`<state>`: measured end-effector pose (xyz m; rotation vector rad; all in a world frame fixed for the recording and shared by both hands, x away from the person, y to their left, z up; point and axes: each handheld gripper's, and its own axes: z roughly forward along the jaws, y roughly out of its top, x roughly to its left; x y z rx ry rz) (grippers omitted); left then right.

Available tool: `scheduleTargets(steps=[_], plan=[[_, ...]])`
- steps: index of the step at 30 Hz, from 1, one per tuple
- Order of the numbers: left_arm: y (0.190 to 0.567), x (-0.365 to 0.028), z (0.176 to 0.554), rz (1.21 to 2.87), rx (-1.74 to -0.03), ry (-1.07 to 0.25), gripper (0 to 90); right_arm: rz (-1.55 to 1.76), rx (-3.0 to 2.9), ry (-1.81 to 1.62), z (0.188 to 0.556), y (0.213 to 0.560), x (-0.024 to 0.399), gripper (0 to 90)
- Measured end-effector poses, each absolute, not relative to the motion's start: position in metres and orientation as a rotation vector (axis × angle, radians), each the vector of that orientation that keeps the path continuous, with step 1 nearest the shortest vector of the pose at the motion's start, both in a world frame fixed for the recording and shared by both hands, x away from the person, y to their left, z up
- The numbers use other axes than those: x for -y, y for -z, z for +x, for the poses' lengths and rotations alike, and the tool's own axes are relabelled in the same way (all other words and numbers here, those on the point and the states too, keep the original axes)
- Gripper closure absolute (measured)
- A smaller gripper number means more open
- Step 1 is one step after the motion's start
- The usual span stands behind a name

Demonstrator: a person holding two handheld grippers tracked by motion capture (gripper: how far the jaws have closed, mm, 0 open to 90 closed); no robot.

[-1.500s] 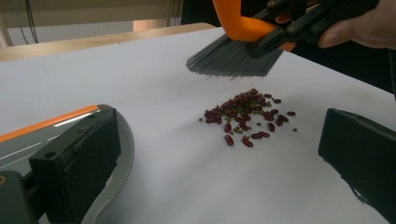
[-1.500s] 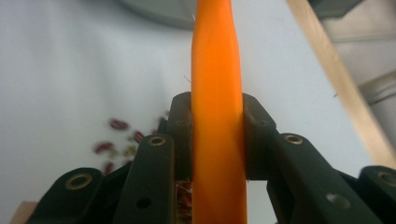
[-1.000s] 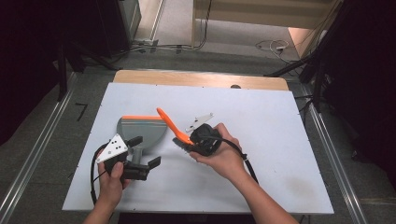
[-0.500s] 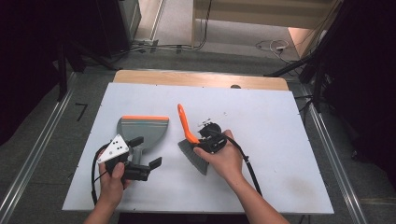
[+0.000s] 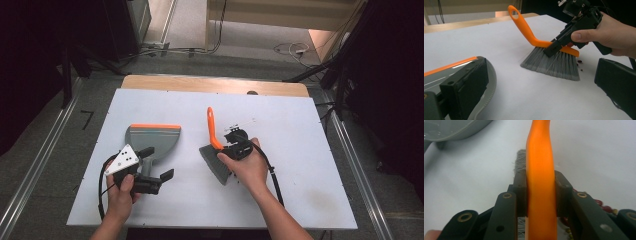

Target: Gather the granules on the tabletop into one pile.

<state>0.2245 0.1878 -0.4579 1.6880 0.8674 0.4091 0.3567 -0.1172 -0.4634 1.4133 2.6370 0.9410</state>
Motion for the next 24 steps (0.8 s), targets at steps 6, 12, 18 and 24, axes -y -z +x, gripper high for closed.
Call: scheduleTargets(steps=[6, 12, 18, 24], plan=[[0.458, -0.187, 0.224, 1.693, -0.866, -0.409, 0.0, 1.466, -2.588, -0.928, 0.361, 0.462, 0.132, 67.7], [0.458, -0.187, 0.225, 1.694, -0.867, -0.407, 0.0, 1.516, -2.554, -0.936, 0.364, 0.463, 0.148, 67.6], [0.458, -0.186, 0.224, 1.697, -0.864, -0.406, 0.0, 1.549, -2.528, -0.934, 0.368, 0.464, 0.159, 67.5], [0.458, -0.185, 0.224, 1.699, -0.863, -0.406, 0.0, 1.568, -2.508, -0.937, 0.369, 0.464, 0.166, 67.4]])
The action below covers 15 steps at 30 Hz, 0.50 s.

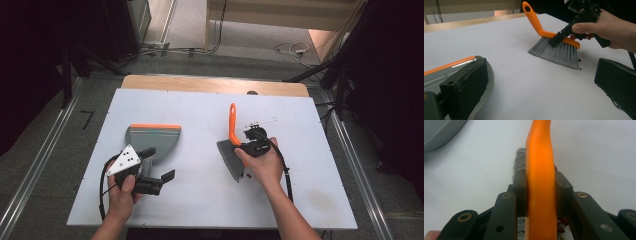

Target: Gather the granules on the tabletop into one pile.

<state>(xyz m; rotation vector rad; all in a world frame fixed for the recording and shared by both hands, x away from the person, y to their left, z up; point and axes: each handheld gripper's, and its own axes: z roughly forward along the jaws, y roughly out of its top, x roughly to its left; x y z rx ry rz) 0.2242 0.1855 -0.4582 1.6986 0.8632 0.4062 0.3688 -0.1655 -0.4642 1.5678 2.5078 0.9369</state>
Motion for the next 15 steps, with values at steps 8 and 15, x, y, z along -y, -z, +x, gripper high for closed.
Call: scheduleTargets(steps=[8, 15], plan=[[0.458, -0.186, 0.224, 1.697, -0.865, -0.405, 0.0, 1.615, -2.470, -0.949, 0.372, 0.465, 0.176, 67.3], [0.458, -0.186, 0.224, 1.698, -0.864, -0.406, 0.0, 1.641, -2.453, -0.977, 0.374, 0.465, 0.185, 67.4]])
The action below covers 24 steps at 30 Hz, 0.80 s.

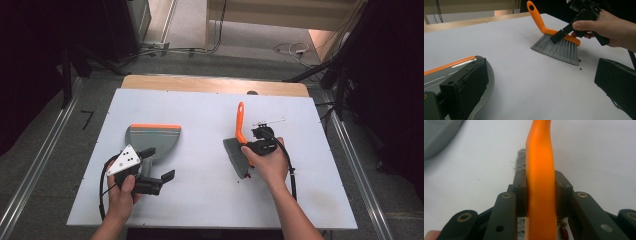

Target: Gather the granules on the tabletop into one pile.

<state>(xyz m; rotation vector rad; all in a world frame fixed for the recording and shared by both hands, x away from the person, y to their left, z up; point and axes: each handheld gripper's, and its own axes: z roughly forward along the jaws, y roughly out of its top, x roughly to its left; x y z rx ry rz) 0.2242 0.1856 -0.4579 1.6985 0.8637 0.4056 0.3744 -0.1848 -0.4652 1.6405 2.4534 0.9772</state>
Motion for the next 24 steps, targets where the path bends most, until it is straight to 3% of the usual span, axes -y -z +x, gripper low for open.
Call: scheduleTargets(steps=[10, 17, 24], plan=[[0.459, -0.185, 0.225, 1.702, -0.863, -0.402, 0.0, 1.403, -2.531, -1.133, 0.369, 0.441, 0.181, 68.4], [0.459, -0.185, 0.225, 1.697, -0.865, -0.402, 0.0, 1.043, -2.696, -1.069, 0.352, 0.419, 0.182, 68.4], [0.458, -0.184, 0.225, 1.699, -0.863, -0.404, 0.0, 0.628, -2.835, -0.986, 0.325, 0.422, 0.189, 68.5]])
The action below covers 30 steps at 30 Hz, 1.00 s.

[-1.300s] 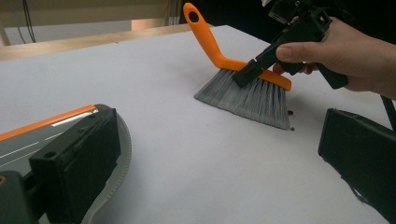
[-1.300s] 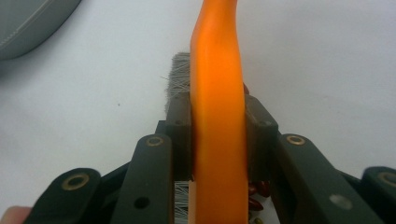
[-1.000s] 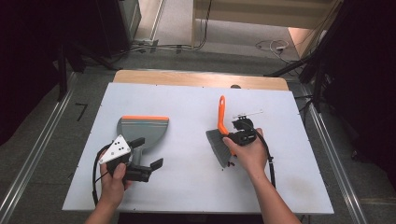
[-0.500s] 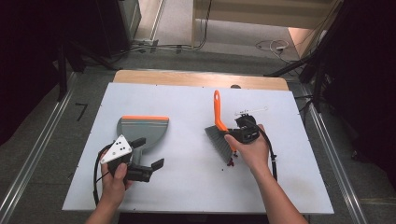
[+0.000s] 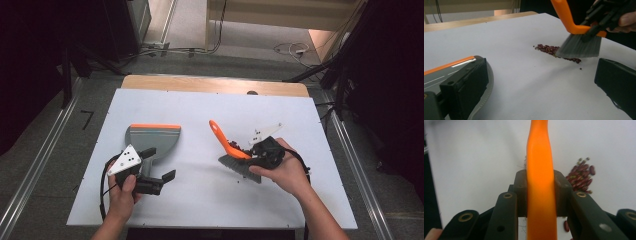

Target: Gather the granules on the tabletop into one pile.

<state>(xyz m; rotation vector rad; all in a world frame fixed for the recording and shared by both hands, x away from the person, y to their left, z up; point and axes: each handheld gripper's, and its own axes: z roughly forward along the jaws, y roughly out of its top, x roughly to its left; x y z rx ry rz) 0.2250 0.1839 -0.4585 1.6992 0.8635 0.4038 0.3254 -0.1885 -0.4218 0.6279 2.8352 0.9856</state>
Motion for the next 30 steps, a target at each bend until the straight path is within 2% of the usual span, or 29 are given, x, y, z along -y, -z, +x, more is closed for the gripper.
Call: scheduleTargets(steps=[8, 13, 30], plan=[[0.459, -0.183, 0.225, 1.701, -0.866, -0.403, 0.0, 0.608, -2.923, -0.990, 0.299, 0.436, 0.204, 68.6], [0.459, -0.182, 0.226, 1.706, -0.862, -0.403, 0.0, 0.517, -2.965, -0.959, 0.295, 0.450, 0.202, 68.7], [0.460, -0.184, 0.226, 1.699, -0.863, -0.401, 0.0, 0.420, -2.899, -0.937, 0.350, 0.454, 0.200, 68.0]])
